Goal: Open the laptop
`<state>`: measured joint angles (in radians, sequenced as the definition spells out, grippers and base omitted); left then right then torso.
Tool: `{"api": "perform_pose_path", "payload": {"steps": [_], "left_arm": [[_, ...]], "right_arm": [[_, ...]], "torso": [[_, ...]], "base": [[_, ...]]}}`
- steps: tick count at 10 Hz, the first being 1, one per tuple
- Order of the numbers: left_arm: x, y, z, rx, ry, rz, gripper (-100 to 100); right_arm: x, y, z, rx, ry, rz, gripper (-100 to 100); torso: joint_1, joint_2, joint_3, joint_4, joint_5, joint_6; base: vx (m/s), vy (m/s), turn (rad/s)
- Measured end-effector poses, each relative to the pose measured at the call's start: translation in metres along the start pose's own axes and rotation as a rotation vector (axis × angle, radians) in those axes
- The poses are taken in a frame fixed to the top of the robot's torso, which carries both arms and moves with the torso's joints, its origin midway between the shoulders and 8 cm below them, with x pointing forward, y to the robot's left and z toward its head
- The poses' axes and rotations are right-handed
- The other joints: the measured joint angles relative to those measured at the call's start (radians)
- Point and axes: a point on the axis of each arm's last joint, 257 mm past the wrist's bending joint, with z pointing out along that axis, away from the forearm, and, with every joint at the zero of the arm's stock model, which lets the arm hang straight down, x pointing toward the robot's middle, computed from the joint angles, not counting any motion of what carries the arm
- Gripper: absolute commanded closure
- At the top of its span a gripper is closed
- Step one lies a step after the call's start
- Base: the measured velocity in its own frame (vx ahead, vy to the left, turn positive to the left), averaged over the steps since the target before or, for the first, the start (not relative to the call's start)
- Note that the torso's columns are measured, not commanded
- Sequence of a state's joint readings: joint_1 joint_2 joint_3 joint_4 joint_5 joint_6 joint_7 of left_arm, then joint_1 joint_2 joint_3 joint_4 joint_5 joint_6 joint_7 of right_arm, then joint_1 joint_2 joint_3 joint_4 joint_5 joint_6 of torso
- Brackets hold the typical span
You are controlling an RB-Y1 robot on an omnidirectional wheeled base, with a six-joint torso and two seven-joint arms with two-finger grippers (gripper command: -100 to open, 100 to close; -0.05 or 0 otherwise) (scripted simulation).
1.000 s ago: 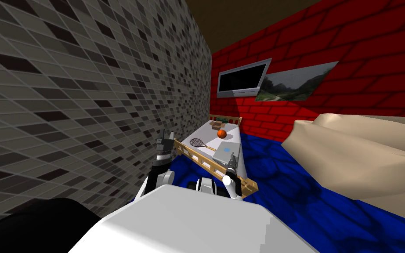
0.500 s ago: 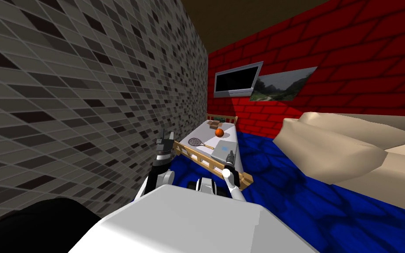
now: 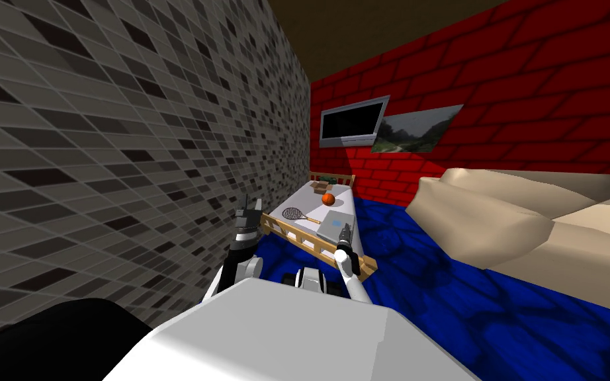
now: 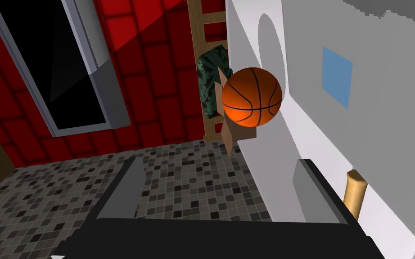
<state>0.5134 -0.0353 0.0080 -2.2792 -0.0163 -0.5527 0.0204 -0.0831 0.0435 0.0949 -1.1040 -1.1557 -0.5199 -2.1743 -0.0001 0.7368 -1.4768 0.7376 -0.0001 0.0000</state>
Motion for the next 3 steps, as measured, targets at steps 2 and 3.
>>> {"api": "perform_pose_path", "payload": {"steps": [2,3], "left_arm": [[0.0,0.0,0.0,0.0,0.0,0.0,0],[0.0,0.0,0.0,0.0,0.0,0.0,0]], "right_arm": [[0.0,0.0,0.0,0.0,0.0,0.0,0],[0.0,0.0,0.0,0.0,0.0,0.0,0]], "torso": [[0.0,0.001,0.001,0.0,0.0,0.0],[0.0,0.001,0.001,0.0,0.0,0.0]], "base": [[0.0,0.0,0.0],[0.0,0.0,0.0]]}}
